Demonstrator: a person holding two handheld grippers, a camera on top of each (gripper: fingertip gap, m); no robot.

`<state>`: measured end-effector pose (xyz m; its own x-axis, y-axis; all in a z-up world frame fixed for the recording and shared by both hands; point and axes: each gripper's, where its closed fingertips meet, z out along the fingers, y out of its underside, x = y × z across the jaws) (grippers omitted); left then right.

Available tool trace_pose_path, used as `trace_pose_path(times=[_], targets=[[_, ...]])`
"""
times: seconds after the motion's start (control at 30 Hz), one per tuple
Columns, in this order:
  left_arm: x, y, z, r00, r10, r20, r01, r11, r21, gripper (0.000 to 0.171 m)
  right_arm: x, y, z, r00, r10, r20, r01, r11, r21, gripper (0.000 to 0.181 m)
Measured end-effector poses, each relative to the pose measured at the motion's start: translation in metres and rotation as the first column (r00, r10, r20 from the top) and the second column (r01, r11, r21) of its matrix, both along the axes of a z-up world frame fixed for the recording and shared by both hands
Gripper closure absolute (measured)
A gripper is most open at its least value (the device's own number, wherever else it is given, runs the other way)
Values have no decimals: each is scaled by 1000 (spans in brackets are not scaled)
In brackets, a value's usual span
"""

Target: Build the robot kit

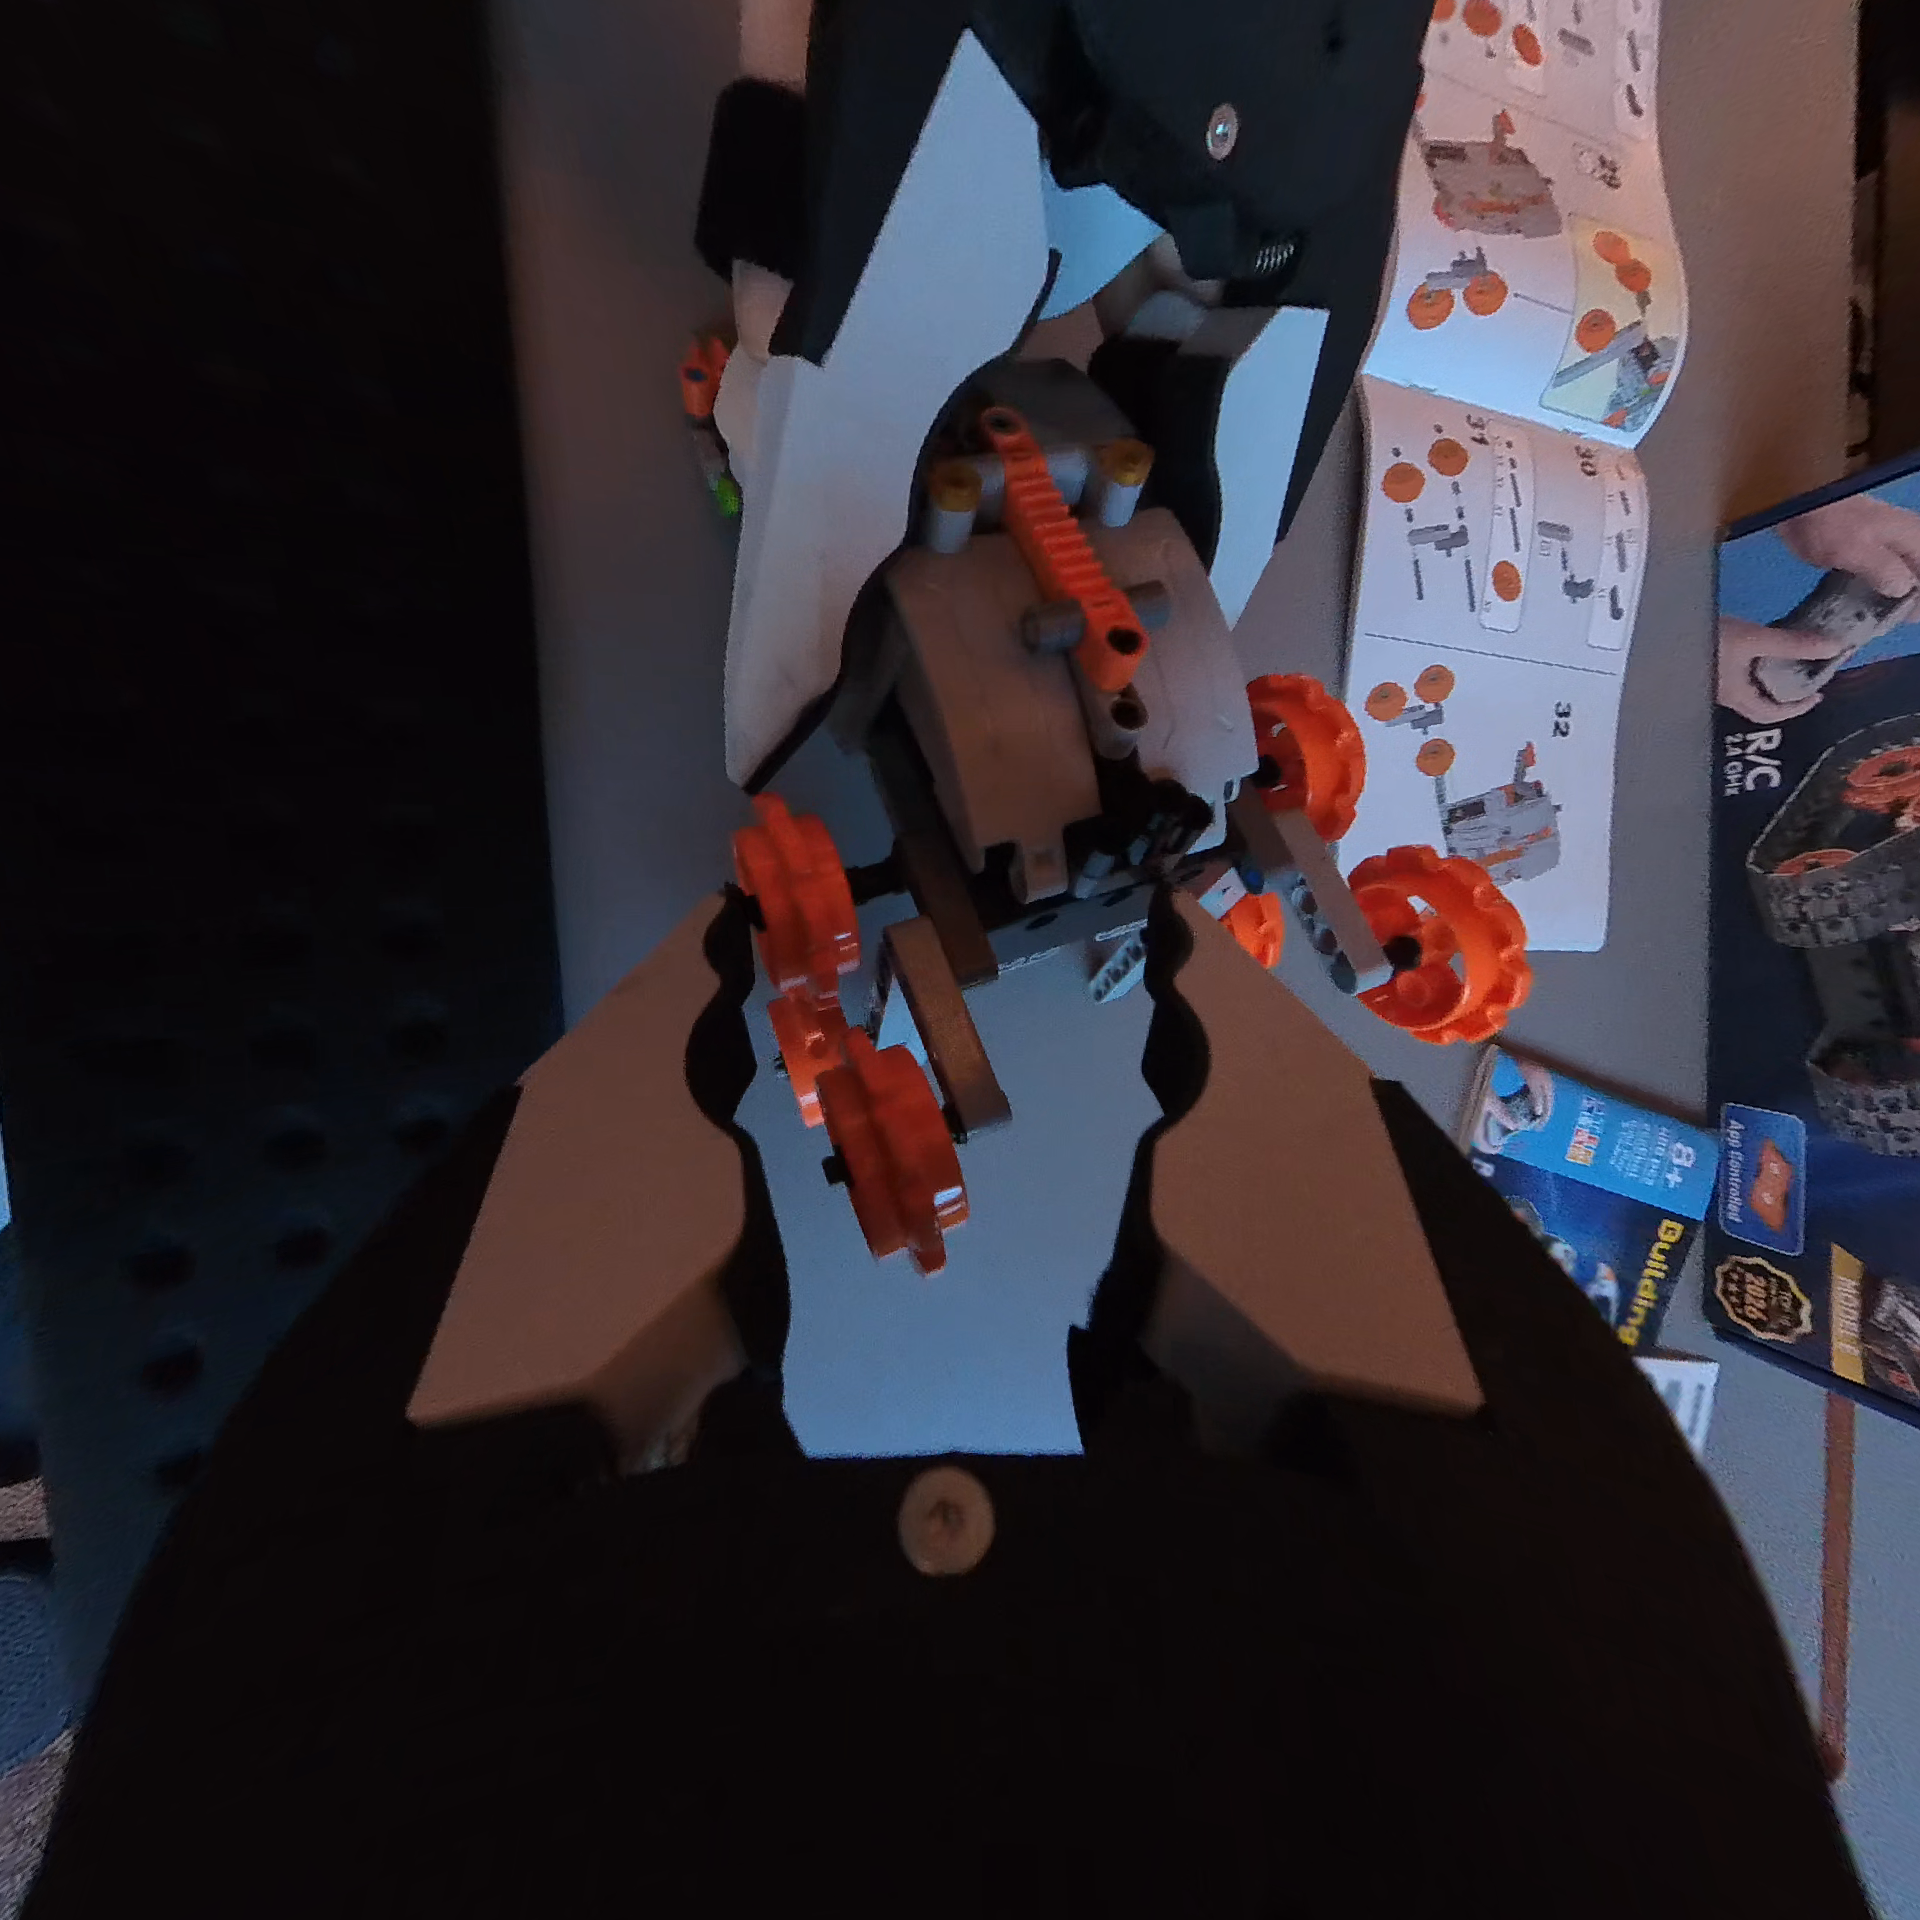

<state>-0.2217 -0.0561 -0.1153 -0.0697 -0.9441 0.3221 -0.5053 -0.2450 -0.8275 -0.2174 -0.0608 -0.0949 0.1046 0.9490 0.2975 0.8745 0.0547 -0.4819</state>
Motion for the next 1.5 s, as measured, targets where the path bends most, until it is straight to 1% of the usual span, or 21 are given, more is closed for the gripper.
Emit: trace_pose_path(times=[0.1, 0.17, 0.23, 0.33, 0.6, 0.83, 1.33, 1.43, 1.5], targets=[[0, -1, 0, 1000, -5, 1, 5, 1000, 2, 76, 4, -3, -5, 1000, -1, 10, 2, 998, -70, 107], [0, -2, 0, 1000, -7, 0, 7, 1000, 3, 76, 4, -6, -4, 999, -20, -33, 16, 992, -129, 105], [1, -2, 0, 1000, -8, 0, 8, 1000, 2, 76, 2, -6, -2, 996, -40, -76, 28, 988, -153, 104], [1, -2, 0, 1000, -12, 0, 12, 1000, 4, 76, 2, -4, -2, 996, -49, -76, 38, 990, -137, 110], [2, -4, -4, 999, -29, -28, 30, 999, 38, 77, 5, -5, -3, 999, -16, -45, 10, 992, -125, 111], [3, -5, -7, 998, -25, -57, 28, 998, 59, 77, 6, -5, -4, 999, -18, -39, 13, 992, -129, 112], [3, -4, -10, 997, -21, -76, 27, 997, 70, 78, 6, -4, -5, 999, -18, -30, 13, 989, -146, 114], [3, -3, -9, 998, -15, -69, 19, 999, 51, 77, 7, -4, -5, 999, -20, -48, 13, 989, -147, 113], [3, 4, -5, 998, 18, -61, -16, 999, 29, 77, 6, 1, -4, 995, -29, -93, 16, 991, -133, 112]])
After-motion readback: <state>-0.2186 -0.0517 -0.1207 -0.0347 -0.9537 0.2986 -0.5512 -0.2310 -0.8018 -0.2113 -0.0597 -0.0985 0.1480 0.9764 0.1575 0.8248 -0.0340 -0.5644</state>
